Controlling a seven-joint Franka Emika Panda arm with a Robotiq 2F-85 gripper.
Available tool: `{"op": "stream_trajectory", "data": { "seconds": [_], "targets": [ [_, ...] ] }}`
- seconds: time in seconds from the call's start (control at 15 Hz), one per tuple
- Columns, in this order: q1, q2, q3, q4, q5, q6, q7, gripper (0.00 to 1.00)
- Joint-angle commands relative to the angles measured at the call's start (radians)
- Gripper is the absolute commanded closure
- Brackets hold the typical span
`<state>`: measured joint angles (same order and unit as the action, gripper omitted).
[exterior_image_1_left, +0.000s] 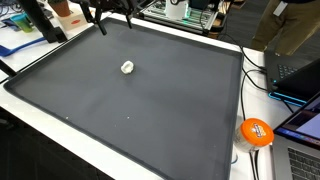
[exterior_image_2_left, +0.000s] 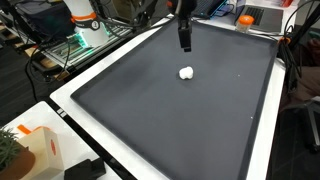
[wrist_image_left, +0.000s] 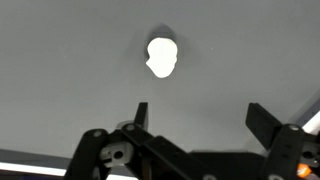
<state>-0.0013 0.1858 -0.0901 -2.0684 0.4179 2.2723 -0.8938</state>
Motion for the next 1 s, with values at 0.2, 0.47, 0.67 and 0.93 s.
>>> {"op": "stream_trajectory", "data": {
  "seconds": [0.2, 0.47, 0.67, 0.93],
  "targets": [
    [-0.122, 0.047, 0.048, -0.01, 0.008, -0.105, -0.267, 0.0],
    [-0.134, 0.056, 0.055, -0.002, 0.009, -0.111, -0.278, 0.0],
    [-0.119, 0.079, 0.076, -0.04, 0.008, -0.017, -0.298, 0.0],
    [-0.113, 0.096, 0.112, -0.102, 0.01, 0.131, -0.303, 0.0]
  ]
}}
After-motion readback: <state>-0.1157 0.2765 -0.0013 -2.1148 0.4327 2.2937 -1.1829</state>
